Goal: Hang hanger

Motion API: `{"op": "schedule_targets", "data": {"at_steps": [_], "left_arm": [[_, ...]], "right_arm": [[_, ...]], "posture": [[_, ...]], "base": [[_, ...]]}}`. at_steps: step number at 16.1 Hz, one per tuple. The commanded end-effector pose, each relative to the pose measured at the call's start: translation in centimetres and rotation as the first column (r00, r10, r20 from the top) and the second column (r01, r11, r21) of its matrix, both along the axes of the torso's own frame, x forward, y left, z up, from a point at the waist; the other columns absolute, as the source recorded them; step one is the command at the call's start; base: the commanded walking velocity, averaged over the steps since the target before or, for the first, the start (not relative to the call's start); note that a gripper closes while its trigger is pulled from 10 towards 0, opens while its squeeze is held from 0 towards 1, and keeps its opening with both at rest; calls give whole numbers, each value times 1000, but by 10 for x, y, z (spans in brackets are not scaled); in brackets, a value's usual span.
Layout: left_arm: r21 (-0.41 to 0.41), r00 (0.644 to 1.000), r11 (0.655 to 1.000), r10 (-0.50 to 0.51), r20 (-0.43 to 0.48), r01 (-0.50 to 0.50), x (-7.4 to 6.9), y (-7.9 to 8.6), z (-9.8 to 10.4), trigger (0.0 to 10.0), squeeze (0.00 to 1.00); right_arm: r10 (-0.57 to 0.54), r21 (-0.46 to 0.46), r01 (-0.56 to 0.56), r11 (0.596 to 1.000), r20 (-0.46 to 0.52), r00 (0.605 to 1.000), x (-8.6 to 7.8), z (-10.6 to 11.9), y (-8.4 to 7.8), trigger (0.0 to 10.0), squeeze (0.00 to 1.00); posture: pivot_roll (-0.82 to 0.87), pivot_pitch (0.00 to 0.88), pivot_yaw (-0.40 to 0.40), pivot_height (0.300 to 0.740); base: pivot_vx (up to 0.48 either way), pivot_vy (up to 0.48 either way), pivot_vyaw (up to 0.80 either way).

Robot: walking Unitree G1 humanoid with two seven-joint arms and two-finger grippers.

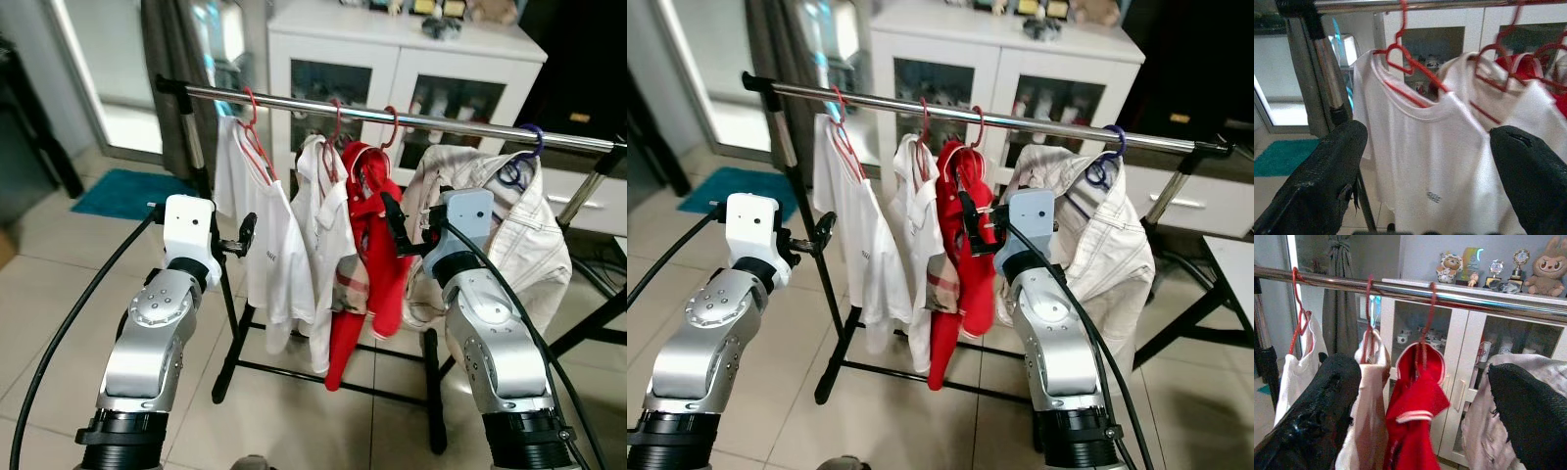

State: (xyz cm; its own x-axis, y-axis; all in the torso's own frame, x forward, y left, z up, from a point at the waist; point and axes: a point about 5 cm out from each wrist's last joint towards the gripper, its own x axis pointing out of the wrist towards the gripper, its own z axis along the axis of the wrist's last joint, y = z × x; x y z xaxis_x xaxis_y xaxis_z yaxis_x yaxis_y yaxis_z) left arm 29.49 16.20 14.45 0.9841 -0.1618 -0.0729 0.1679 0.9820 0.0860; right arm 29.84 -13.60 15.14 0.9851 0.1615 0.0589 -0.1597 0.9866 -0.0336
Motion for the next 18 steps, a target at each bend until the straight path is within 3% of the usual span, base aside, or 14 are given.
{"op": "schedule_targets", "data": {"at_steps": [1,8,11,12,13,16,18], "left_arm": [[-3,999,1000,-31,17,31,2,-10,3,10000,1000],[11,999,999,-50,12,49,1,-11,2,10000,1000],[20,998,998,-60,13,60,2,-13,2,10000,1000],[23,998,998,-63,15,63,2,-14,3,10000,1000],[44,997,997,-70,17,69,2,-14,2,10000,1000],[41,996,996,-85,32,84,2,-14,3,10000,1000],[26,995,996,-89,37,88,2,-13,5,10000,1000]], "right_arm": [[-28,6,28,1000,-27,999,1,-4,-8,10000,1000],[-62,15,63,998,-57,996,-1,-8,-10,10000,1000],[-87,51,91,995,-74,993,-2,-11,-11,10000,1000],[-94,52,99,994,-80,992,-2,-12,-12,10000,910],[-100,48,104,993,-81,992,-2,-12,-13,10000,0],[-94,35,98,995,-96,991,-2,-13,-11,10000,0],[-84,14,86,996,-103,991,-1,-14,-9,10000,0]], "posture": [[-48,0,-32,740],[-50,0,-25,740],[-47,0,-24,740],[-47,0,-24,740],[-47,0,-24,740],[-47,0,-20,740],[-46,0,-20,740]], "base": [[0,-386,0],[0,-382,0],[0,-89,0],[0,0,0],[0,0,0],[0,0,0],[0,0,-800]]}}
